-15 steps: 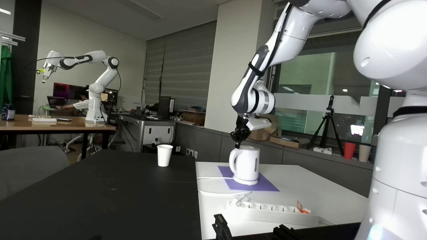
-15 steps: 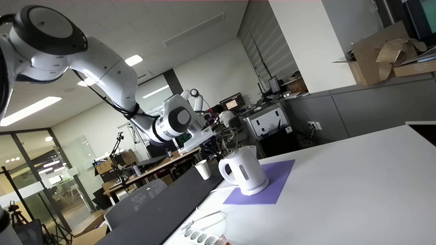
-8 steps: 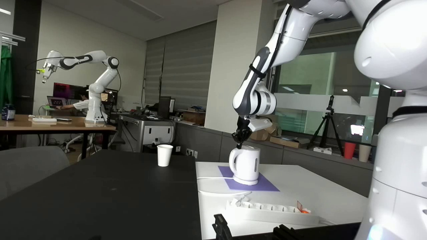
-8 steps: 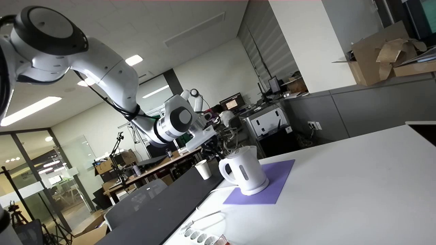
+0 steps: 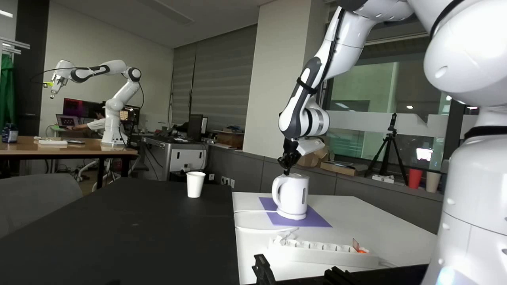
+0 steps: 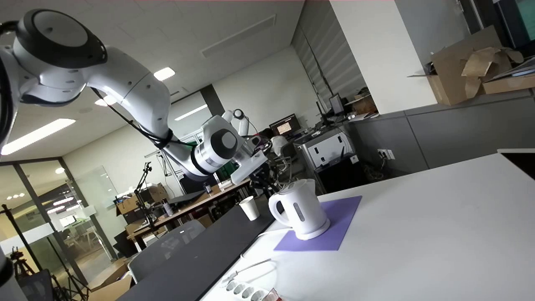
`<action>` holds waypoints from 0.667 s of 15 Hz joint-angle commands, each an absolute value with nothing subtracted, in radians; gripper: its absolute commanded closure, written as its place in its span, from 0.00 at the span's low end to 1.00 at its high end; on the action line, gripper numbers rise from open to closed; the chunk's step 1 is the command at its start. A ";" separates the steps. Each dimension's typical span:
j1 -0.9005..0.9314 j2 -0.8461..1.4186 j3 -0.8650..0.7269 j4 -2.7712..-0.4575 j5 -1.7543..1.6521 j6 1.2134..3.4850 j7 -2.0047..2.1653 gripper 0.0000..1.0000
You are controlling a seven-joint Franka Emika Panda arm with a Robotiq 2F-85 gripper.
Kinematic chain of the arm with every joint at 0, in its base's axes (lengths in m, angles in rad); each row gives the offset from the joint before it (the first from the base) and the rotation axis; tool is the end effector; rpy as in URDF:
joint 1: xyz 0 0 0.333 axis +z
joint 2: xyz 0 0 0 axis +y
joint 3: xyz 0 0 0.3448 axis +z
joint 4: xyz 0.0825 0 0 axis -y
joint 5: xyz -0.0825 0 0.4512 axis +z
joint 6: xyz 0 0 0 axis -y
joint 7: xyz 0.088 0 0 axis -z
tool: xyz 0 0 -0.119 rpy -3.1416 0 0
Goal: Turn on the kettle
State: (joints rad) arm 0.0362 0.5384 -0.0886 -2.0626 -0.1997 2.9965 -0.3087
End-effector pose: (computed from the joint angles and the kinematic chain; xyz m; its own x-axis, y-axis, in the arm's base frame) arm 0.6764 -0.0207 0.1664 0.8302 0.4664 0.3055 0.4021 -0.8804 0.2515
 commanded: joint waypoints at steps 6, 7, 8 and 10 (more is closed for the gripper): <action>0.013 0.420 -0.033 -2.047 -0.217 2.869 -0.300 0.74; 0.037 0.405 -0.060 -2.039 -0.235 2.806 -0.281 0.67; 0.040 0.393 -0.060 -2.033 -0.243 2.752 -0.278 0.61; 0.040 0.369 -0.059 -2.022 -0.260 2.659 -0.274 0.47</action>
